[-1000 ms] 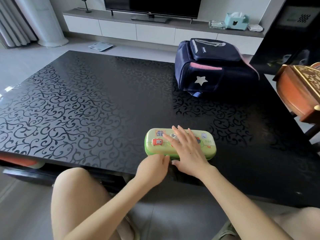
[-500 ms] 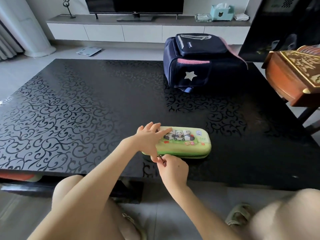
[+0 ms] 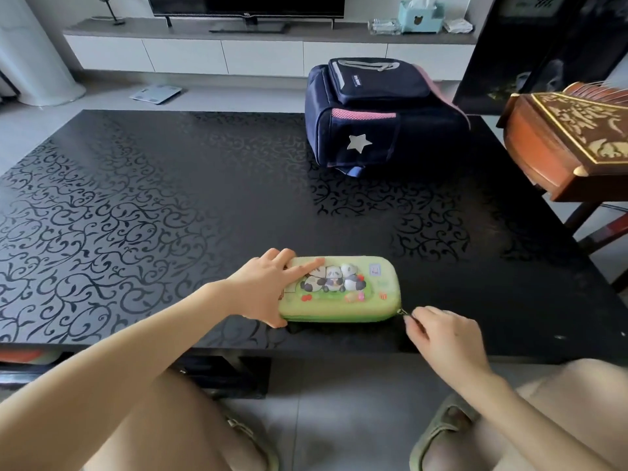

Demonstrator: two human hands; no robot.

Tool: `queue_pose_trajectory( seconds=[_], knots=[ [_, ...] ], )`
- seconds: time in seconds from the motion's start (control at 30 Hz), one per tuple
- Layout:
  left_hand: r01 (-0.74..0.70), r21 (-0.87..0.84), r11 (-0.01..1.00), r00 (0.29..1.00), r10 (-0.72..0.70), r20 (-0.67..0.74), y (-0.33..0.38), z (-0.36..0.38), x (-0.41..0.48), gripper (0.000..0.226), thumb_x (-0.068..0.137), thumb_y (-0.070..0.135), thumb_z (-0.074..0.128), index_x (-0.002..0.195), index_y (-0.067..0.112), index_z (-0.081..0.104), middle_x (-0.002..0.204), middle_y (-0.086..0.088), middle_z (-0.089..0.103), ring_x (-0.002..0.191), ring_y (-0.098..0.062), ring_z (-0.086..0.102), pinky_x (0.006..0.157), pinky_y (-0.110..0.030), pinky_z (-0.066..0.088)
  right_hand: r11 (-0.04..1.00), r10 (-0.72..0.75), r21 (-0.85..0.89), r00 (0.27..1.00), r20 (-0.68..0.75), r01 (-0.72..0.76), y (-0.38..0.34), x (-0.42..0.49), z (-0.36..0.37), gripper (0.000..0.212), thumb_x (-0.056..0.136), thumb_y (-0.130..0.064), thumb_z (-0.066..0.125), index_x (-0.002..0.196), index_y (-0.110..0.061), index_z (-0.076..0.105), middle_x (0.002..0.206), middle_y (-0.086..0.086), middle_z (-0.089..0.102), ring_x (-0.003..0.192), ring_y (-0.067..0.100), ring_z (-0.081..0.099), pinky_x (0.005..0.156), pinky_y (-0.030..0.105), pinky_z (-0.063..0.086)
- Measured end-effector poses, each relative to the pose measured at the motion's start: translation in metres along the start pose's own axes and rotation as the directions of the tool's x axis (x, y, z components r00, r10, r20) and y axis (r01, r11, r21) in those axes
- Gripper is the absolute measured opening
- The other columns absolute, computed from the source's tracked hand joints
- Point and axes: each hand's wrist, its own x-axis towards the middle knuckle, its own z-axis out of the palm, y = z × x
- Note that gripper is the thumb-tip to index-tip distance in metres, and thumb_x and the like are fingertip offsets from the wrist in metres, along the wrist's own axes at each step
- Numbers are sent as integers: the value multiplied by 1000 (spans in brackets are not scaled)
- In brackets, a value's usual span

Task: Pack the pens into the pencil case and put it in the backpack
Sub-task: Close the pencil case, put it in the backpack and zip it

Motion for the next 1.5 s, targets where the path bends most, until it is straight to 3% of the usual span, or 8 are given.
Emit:
queue_pose_trajectory(
  seconds=[0.33, 0.43, 0.57, 0.7, 0.9, 1.1, 1.33, 1.5],
  knots=[
    [-119, 194, 974, 984, 141, -106, 5, 8, -11, 117, 57, 48, 70, 143, 41, -9, 137, -9, 26, 121, -28, 34, 98, -42, 38, 967, -254, 8, 952, 171, 256, 14, 105, 4, 43, 86, -46, 33, 69, -20, 63, 61, -8, 62, 58, 18, 50, 49, 30, 44],
    [-93, 184, 979, 991, 108, -75, 0, 0, -6, 112, 66, 49, 66, 137, 49, -20, 143, -6, 20, 127, -26, 24, 103, -39, 32, 953, -304, 96, 888, 345, 289, 6, 126, -8, 31, 93, -39, 38, 99, -31, 67, 99, -13, 68, 89, 16, 56, 76, 33, 46],
    [-89, 149, 985, 994, 97, -50, -3, -17, 15, 107, 65, 43, 69, 138, 51, -10, 143, 1, 18, 130, -23, 20, 105, -37, 31, 927, -244, 374, 816, 524, 37, -29, 113, -32, 65, 85, -58, 50, 143, -37, 28, 143, -11, 42, 127, 16, 40, 102, 37, 36],
    [-112, 180, 977, 991, 123, -47, -3, -31, 42, 102, 65, 39, 70, 140, 46, 3, 143, 2, 21, 130, -23, 22, 100, -35, 37, 958, -253, 12, 828, 501, 285, -43, 87, -10, 118, 62, -75, 56, 147, -30, -12, 144, 11, 27, 123, 32, 38, 105, 44, 32],
    [-5, 19, 1000, 975, 9, -221, 8, -52, 79, 72, 84, 35, 59, 144, 37, 20, 147, -1, 27, 135, -23, 21, 106, -32, 28, 998, 58, -58, 923, 381, -39, 7, 86, -2, 102, 60, -69, 55, 144, -37, 7, 126, 4, 40, 108, 25, 46, 91, 39, 36],
    [134, 93, 987, 902, -82, -424, 26, -77, 138, 48, 92, 36, 48, 137, 22, 40, 141, -8, 39, 128, -26, 33, 110, -39, 22, 862, 503, -217, 822, 268, -457, 111, 105, -18, 96, 61, -65, 63, 141, -34, 20, 121, 11, 47, 103, 31, 50, 86, 42, 40],
    [185, 239, 953, 858, -38, -513, 47, -112, 254, 34, 88, 26, 56, 118, 10, 53, 126, -14, 49, 119, -34, 40, 111, -47, 20, 775, 632, -221, 738, 238, -592, 152, 121, 4, 95, 70, -69, 51, 145, -29, 10, 126, 12, 41, 104, 31, 48, 80, 42, 47],
    [329, 290, 899, 840, -139, -524, 38, -138, 333, 68, 90, 41, 52, 143, 11, 23, 149, -19, 25, 137, -39, 18, 114, -52, 12, 753, 648, -269, 747, 150, -600, 155, 120, 16, 94, 71, -70, 44, 146, -28, 6, 128, 10, 40, 103, 26, 48, 80, 38, 46]
  ],
)
